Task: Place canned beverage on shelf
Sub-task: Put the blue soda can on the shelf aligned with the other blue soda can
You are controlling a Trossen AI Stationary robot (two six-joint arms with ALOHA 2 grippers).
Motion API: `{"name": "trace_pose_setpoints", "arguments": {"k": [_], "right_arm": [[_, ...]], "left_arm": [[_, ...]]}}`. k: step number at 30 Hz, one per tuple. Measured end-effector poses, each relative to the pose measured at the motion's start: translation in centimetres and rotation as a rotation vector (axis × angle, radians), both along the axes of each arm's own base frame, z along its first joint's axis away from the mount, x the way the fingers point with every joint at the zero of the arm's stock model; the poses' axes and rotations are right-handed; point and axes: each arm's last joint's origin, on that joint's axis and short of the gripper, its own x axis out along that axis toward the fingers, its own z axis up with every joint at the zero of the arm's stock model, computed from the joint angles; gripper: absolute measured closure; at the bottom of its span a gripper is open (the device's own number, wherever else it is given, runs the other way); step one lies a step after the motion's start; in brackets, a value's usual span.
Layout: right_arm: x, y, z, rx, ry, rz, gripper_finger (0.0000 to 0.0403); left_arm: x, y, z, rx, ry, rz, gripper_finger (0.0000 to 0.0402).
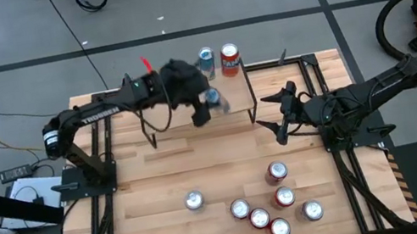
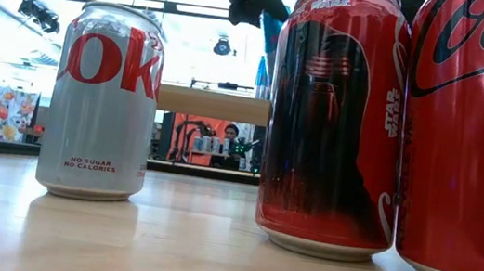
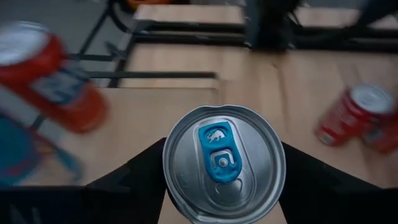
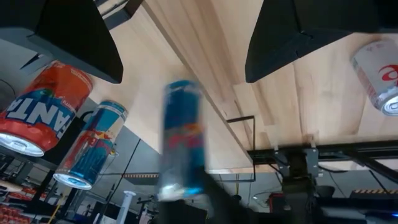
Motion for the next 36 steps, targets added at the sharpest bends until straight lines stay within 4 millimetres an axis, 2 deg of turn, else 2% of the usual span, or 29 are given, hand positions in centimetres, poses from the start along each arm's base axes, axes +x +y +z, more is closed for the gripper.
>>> {"name": "trace_pose_setpoints", "arguments": {"k": [8,11,17,21,31,36], "right_arm": [[0.1,-0.3,0.2,-0.028,-0.007,-0.009,0.0053],[0.2,-0.5,0.3,-0.037,-0.01,-0.012,0.0053],[0.2,-0.6,0.4,-0.039,-0.015,-0.007,0.0053],[0.2,-0.5,0.4,-0.034,-0.014,0.007,0.0053],[0.2,-0.5,0.3,-0.035,-0.01,0.008,0.0053],[0.2,-0.5,0.3,-0.034,-0.011,0.008,0.0053]], "left_arm": [[-0.7,2.8,3.8,0.028,-0.084,0.063,0.0155],[0.2,3.2,4.3,0.024,-0.07,0.045,0.0155],[2.2,4.5,3.7,0.026,0.063,0.021,0.0155],[2.8,5.6,3.0,0.036,0.106,0.025,0.0155],[1.6,8.5,2.1,0.002,0.156,0.07,0.0155],[1.0,8.7,1.7,-0.086,0.179,0.043,0.0155]]}}
